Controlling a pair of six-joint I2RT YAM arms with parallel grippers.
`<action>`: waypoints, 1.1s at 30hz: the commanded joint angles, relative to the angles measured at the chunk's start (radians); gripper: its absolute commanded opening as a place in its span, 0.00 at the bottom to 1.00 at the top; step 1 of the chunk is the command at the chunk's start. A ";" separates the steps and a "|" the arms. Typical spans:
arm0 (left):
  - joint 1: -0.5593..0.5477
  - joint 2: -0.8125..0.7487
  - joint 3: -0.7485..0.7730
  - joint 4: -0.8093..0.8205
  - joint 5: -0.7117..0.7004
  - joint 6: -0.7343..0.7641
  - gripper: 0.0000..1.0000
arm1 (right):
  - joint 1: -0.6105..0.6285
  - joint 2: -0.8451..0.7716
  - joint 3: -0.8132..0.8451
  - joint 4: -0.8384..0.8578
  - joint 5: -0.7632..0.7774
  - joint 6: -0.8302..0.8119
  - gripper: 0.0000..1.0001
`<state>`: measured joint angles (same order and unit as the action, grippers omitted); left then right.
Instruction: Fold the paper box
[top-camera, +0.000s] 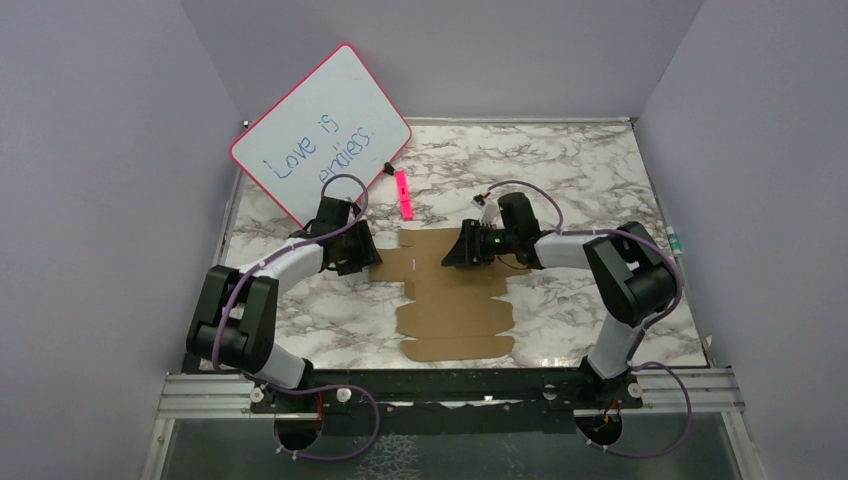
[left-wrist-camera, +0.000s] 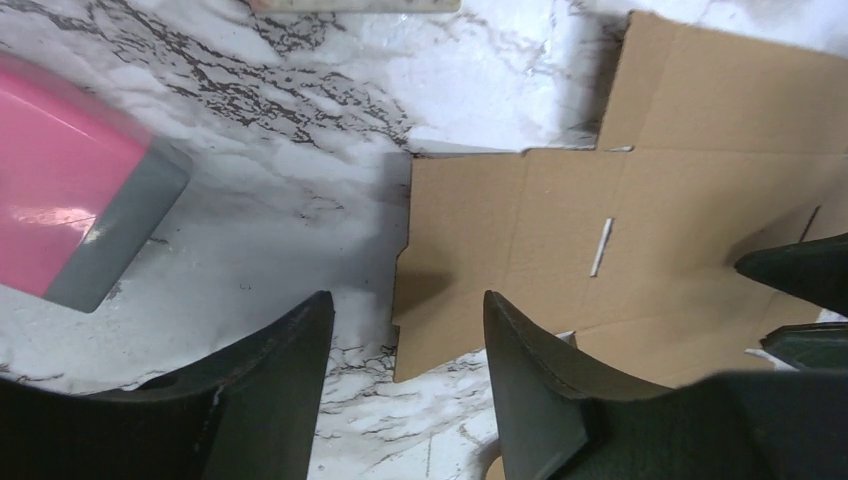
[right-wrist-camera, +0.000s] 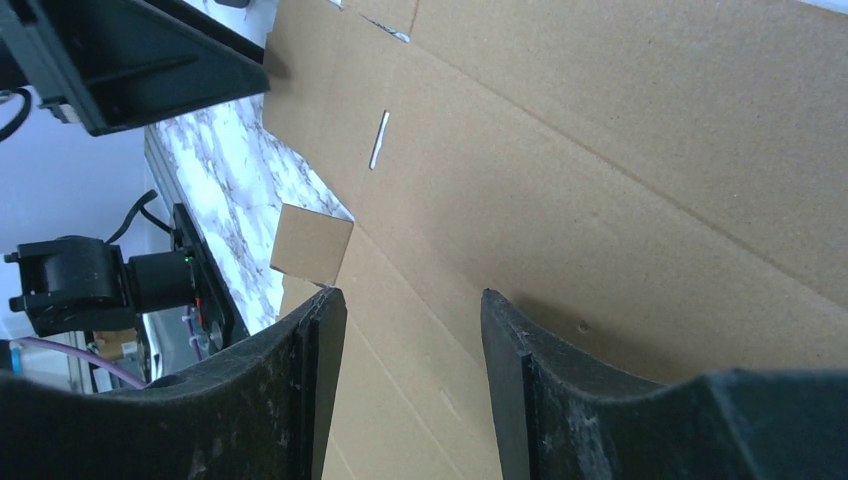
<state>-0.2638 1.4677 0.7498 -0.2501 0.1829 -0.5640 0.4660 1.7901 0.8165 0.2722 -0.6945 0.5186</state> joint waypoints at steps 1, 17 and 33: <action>0.001 0.045 0.027 0.016 0.048 0.009 0.56 | 0.012 0.026 0.020 0.069 0.008 0.000 0.58; -0.013 0.017 0.044 -0.002 0.028 0.014 0.06 | 0.025 0.073 -0.020 0.138 0.030 0.007 0.58; -0.247 0.067 0.208 -0.207 -0.366 0.070 0.00 | 0.046 0.083 -0.053 0.163 0.089 0.012 0.58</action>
<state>-0.4618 1.5105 0.9081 -0.3866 -0.0437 -0.5140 0.4976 1.8458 0.7906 0.4309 -0.6640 0.5323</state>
